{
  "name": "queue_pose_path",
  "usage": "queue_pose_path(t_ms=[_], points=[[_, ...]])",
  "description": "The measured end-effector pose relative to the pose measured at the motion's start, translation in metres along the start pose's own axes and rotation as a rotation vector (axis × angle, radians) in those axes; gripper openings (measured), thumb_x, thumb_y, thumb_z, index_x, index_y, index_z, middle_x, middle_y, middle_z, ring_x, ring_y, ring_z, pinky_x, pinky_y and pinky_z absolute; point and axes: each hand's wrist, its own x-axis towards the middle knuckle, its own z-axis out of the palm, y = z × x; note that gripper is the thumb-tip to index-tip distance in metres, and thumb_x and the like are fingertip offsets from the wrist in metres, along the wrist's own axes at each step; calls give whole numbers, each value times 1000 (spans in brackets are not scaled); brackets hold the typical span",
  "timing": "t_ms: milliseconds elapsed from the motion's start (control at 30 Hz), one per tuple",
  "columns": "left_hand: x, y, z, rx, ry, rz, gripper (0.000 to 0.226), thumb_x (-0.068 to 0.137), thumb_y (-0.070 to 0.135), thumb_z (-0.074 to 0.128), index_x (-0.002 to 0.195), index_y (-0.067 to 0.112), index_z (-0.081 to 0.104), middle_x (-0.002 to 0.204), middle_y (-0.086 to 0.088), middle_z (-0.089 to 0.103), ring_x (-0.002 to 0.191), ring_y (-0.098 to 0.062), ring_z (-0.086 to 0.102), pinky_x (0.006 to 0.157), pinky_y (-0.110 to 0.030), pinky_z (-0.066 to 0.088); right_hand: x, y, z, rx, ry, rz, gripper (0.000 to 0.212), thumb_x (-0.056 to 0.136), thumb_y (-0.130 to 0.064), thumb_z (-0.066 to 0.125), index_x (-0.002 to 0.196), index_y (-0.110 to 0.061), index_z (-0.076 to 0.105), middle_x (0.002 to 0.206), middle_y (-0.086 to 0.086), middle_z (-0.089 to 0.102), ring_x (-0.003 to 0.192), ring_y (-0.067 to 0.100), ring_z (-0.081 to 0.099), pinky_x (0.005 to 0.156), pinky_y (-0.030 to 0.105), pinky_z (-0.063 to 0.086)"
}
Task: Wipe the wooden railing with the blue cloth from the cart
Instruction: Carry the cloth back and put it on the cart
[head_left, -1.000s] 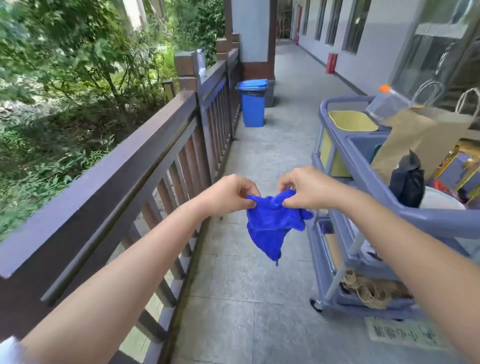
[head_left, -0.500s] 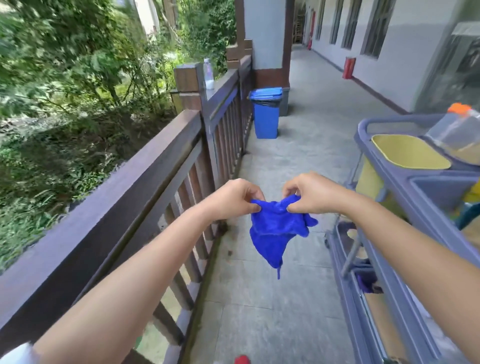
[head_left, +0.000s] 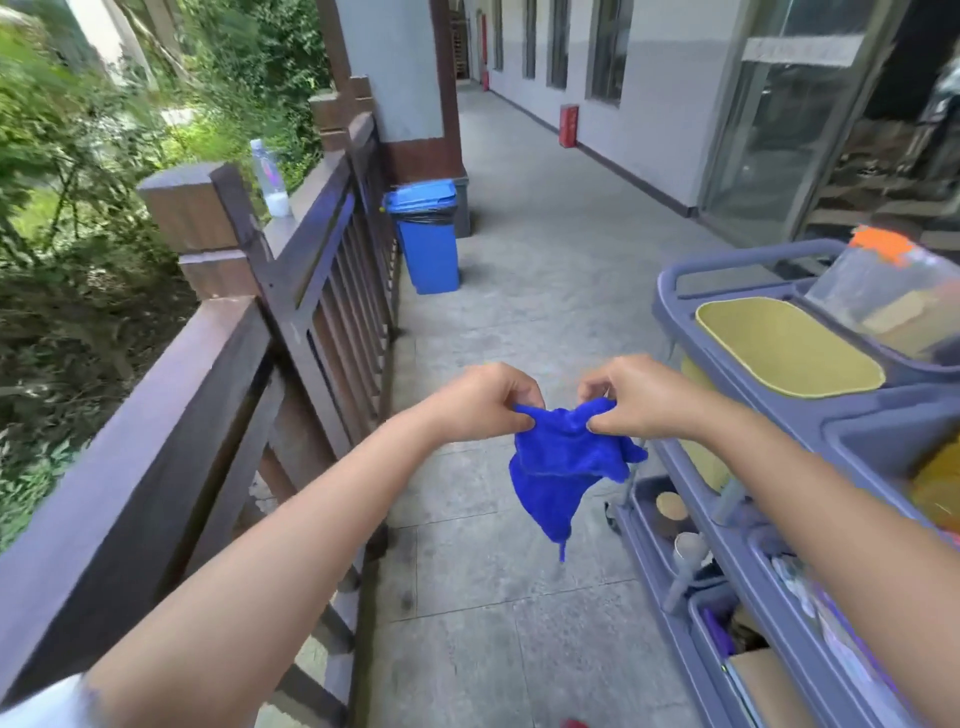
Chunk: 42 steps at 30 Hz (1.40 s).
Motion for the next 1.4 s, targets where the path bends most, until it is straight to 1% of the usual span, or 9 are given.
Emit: queue_pose_path(t_ms=[167, 267, 433, 533, 700, 833, 967, 1233, 1400], points=[[107, -14, -5, -11, -28, 43, 13, 77, 6, 59, 81, 15, 67, 88, -5, 71, 84, -20, 64, 80, -37, 54, 65, 62, -24, 39, 30, 99, 12, 68, -11, 57, 71, -21, 63, 55, -12, 57, 51, 3, 52, 48, 25, 39], [175, -10, -15, 8, -61, 84, 15, 77, 4, 58, 83, 14, 68, 89, -8, 71, 85, -24, 64, 80, -39, 53, 100, 102, -48, 63, 59, 139, 12, 68, -11, 57, 71, -21, 63, 56, -11, 56, 53, 4, 53, 56, 30, 45], [282, 13, -31, 31, -93, 205, 17, 77, 2, 57, 86, 11, 68, 91, -11, 70, 86, -27, 64, 77, -34, 51, 144, 169, -93, 36, 114, 209, 10, 67, -16, 57, 73, -20, 64, 74, -1, 69, 77, 20, 60, 68, 38, 51], [334, 30, -29, 59, -133, 280, 17, 78, 5, 58, 86, 15, 68, 93, -9, 70, 87, -25, 63, 79, -32, 50, 151, 202, -111, 35, 162, 264, 8, 66, -15, 59, 69, -22, 63, 72, -4, 67, 71, 14, 58, 55, 15, 42], [417, 63, -16, 50, -253, 503, 16, 78, 2, 58, 87, 8, 68, 92, -11, 70, 78, -17, 58, 58, -4, 37, 147, 257, -133, 45, 251, 401, 10, 65, -15, 63, 65, -25, 60, 61, -10, 61, 62, 2, 54, 56, 17, 42], [482, 88, 2, 27, -400, 704, 16, 77, -1, 59, 89, 7, 68, 89, -11, 71, 75, -12, 58, 65, -14, 44, 137, 292, -140, 104, 353, 572, 5, 66, -14, 63, 69, -18, 64, 56, -10, 57, 52, -3, 48, 51, 15, 38], [534, 120, 19, 42, -528, 922, 13, 78, 1, 61, 86, 8, 68, 79, -4, 66, 70, -8, 55, 64, -15, 44, 128, 306, -146, 115, 462, 767, 7, 66, -10, 62, 70, -14, 66, 58, -3, 55, 50, 1, 44, 48, 16, 33], [560, 196, 63, 2, -753, 1262, 16, 77, 1, 60, 83, 13, 69, 77, 5, 64, 69, -4, 56, 64, -8, 42, 79, 285, -153, 37, 614, 1146, 10, 66, -8, 64, 72, -16, 64, 52, -14, 50, 53, -10, 49, 50, 7, 35], [534, 234, 101, -14, -852, 1405, 17, 76, 4, 61, 76, 20, 66, 74, 10, 63, 64, 6, 55, 63, -11, 44, 36, 265, -139, 24, 637, 1311, 11, 68, -7, 63, 78, -10, 66, 68, 2, 60, 62, 13, 48, 61, 30, 39]])
